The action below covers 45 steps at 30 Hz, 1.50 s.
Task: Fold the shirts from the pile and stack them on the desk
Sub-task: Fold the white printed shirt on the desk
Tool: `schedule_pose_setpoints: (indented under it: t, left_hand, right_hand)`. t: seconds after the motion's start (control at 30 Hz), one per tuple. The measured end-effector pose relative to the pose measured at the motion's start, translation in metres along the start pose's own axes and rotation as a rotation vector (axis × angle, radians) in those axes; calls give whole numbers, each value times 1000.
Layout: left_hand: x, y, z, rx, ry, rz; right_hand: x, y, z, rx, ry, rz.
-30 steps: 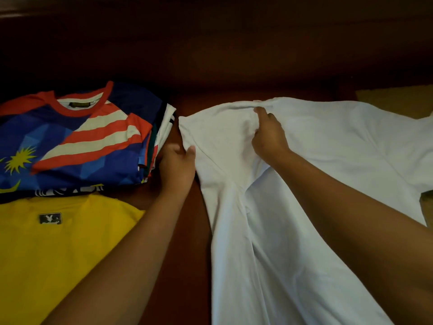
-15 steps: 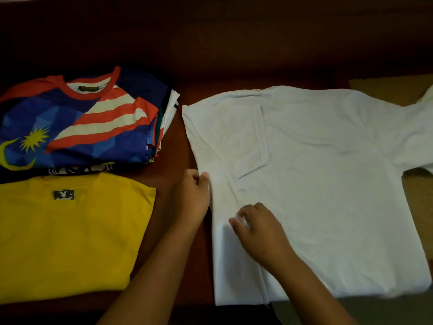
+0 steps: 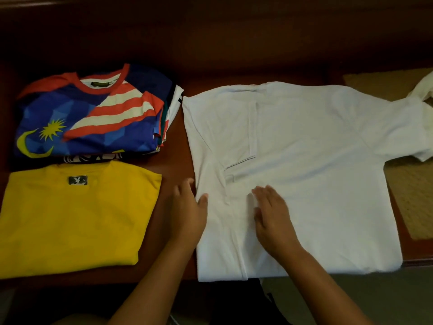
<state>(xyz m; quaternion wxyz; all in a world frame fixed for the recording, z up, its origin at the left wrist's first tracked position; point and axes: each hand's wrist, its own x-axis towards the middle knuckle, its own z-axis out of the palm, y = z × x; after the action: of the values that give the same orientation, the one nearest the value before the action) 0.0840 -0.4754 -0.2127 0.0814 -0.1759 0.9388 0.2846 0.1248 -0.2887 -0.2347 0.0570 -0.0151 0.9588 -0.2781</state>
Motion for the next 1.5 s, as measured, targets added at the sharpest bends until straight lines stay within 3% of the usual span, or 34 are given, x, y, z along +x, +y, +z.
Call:
schedule_pose_setpoints:
  t: [0.17, 0.37, 0.5, 0.7, 1.0, 1.27, 1.5]
  left_hand:
    - [-16, -20, 21, 451, -58, 378]
    - [-16, -14, 15, 522, -162, 381]
    - [-14, 17, 7, 477, -155, 404]
    - [4, 94, 13, 324, -177, 525]
    - [56, 279, 93, 357, -257, 791]
    - [94, 430, 189, 385, -358, 946]
    - [115, 463, 231, 425, -445, 1001]
  right_hand:
    - [-3, 20, 10, -336, -99, 105]
    - [-2, 15, 1, -359, -175, 112]
    - [0, 8, -24, -170, -145, 152]
    - [21, 41, -90, -18, 65, 250]
    - [83, 180, -201, 54, 372, 466]
    - [112, 247, -238, 33, 327, 580]
    - [117, 248, -230, 119, 262, 690]
